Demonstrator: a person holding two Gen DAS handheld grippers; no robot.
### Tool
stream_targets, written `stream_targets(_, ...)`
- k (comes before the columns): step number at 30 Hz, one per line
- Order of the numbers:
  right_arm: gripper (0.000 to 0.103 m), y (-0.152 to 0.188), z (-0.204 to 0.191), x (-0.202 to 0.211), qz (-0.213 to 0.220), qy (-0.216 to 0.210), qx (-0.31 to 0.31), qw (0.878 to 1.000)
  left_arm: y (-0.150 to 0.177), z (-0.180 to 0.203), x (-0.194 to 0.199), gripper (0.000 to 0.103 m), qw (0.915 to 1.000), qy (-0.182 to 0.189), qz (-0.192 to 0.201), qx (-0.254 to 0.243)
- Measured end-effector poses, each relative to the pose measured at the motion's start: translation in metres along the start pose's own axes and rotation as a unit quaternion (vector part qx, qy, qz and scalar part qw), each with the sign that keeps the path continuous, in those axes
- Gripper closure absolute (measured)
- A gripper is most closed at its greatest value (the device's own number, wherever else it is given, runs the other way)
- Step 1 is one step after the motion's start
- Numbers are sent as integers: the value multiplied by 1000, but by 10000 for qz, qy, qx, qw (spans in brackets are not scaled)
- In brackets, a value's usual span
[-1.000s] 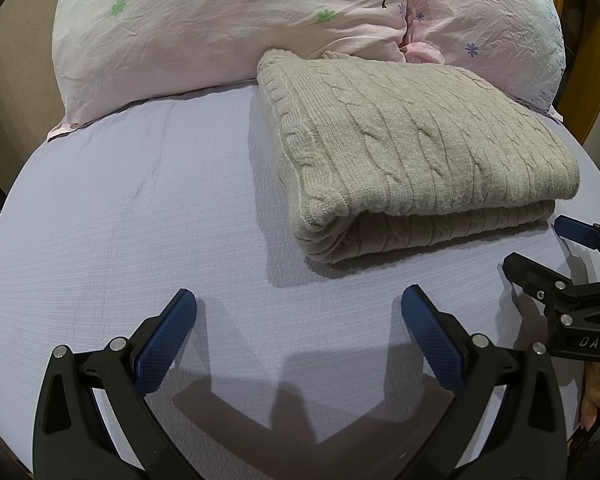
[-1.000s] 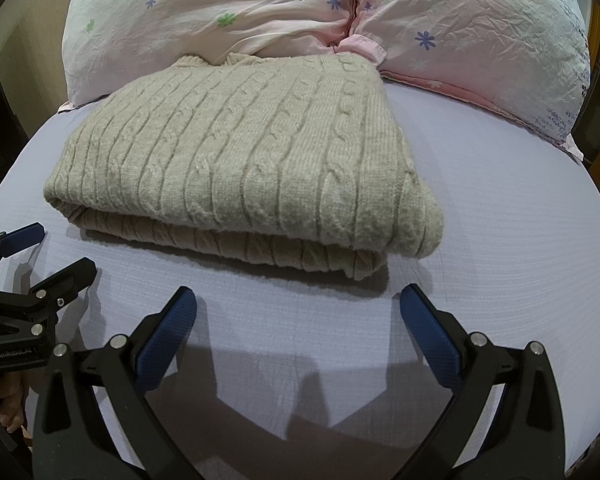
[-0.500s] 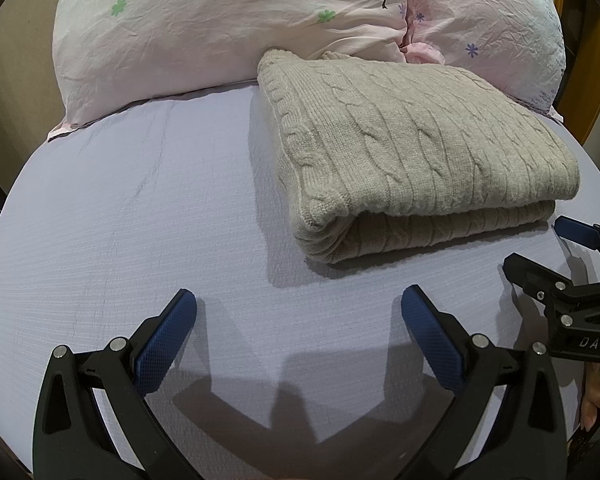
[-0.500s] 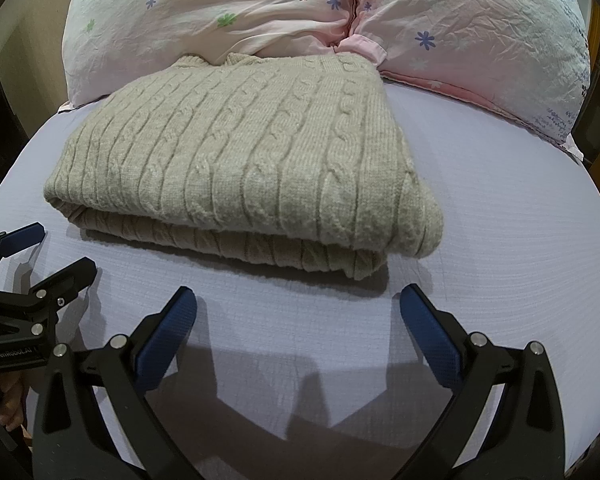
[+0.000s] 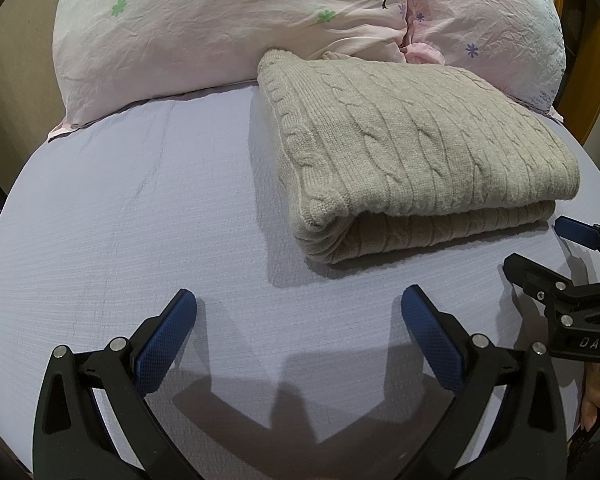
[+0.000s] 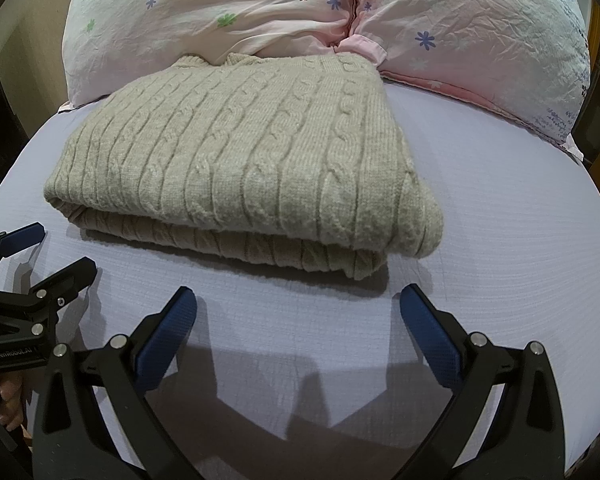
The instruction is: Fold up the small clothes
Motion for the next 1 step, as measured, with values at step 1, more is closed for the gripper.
stream_targets(1,2,0,0,0,0,0,0,10000,0,0,0,1,10000,0,0,0)
Point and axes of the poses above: each gripper's, at about its wrist camera, not at the fingertips, and x roughly against the way its jaws point, z to its right, y to its underside, the point moved 5 cm from there along -x, roughly the way its jaws point, and after that the axes turned 15 degrees about z, right-handed, at the moved point
